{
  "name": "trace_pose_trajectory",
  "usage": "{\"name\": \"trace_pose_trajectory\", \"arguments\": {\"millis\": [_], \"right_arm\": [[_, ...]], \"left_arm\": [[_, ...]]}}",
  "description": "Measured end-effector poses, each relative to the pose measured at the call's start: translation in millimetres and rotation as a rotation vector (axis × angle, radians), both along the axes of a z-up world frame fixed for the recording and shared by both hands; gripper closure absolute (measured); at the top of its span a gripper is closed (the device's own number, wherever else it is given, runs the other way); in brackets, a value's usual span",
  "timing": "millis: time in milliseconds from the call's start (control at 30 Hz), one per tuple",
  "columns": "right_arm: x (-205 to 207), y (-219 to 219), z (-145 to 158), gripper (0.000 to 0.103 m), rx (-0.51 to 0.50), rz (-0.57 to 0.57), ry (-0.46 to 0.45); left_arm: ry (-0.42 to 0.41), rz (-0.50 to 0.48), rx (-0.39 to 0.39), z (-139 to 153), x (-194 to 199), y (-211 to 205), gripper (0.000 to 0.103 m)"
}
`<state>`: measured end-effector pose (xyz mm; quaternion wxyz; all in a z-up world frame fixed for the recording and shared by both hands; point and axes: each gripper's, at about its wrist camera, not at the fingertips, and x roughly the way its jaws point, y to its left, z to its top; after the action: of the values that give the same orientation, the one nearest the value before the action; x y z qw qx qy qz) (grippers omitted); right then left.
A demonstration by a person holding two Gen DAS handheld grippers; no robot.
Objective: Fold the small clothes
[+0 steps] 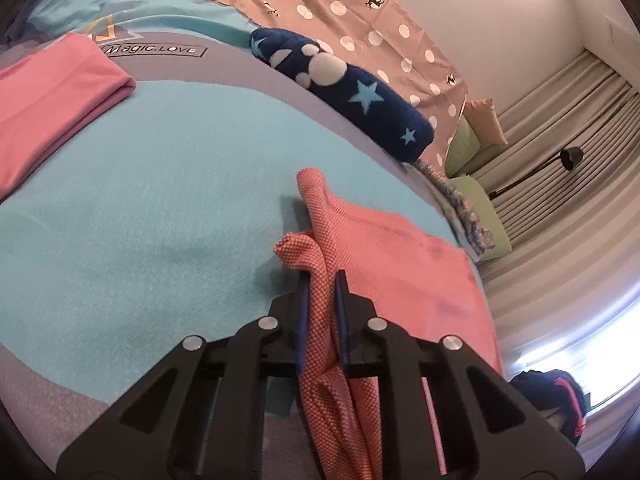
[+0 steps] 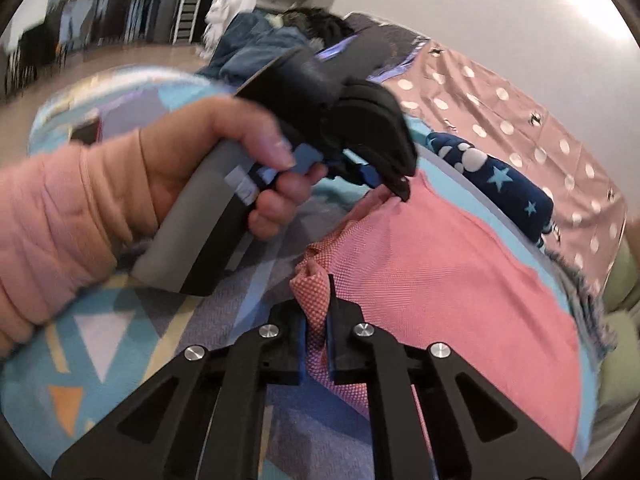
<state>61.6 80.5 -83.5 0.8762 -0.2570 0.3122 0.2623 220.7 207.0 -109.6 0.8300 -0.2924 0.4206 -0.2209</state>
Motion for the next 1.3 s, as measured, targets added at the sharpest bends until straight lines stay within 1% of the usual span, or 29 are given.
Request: {"name": "trace_pose_trajectory", "arguments": {"millis": [100,333,500,633,767,1000,1133,1300], "right_arm": [[-1.1,-13.5,13.5,0.097,0.070,-0.022,-0.005],[-1.7,-45.5,35.8,0.097,0.180,-0.076,-0.017],[-1.9,-71.4,44.9,0.097,0.239,-0.107,-0.024],[-3.2,-94.2,48.7,0.097,0.304,-0.134,-0.008],[-1.0,-119.4,51.2,0.097,0.371,-0.164,0.023],[-2.9,-163.7,56.1,0.097,0.440,-0.229,0.024],[-3.4,-188.3,59.0,0.097,0.487,-0.274,0.031],[-4.9,-221.2,56.4,0.097,0.536,-0.324,0.037]], "left_arm": [[-0.002,0.005,-0.026,11.2,0.5,0.0,0.091],[-0.035,0.004,0.033,41.0,0.0,-21.4,0.091],[-0.036,0.018,0.051,57.9,0.8,-37.2,0.091],[-0.045,0.023,0.083,70.2,1.0,-54.2,0.091],[-0.074,-0.001,0.142,86.9,-1.0,-81.3,0.092],[-0.110,-0.034,0.186,112.9,0.0,-130.2,0.093],[-0.124,-0.066,0.217,122.0,2.7,-163.7,0.095],[-0.138,-0.110,0.253,125.0,5.0,-204.8,0.095]]}}
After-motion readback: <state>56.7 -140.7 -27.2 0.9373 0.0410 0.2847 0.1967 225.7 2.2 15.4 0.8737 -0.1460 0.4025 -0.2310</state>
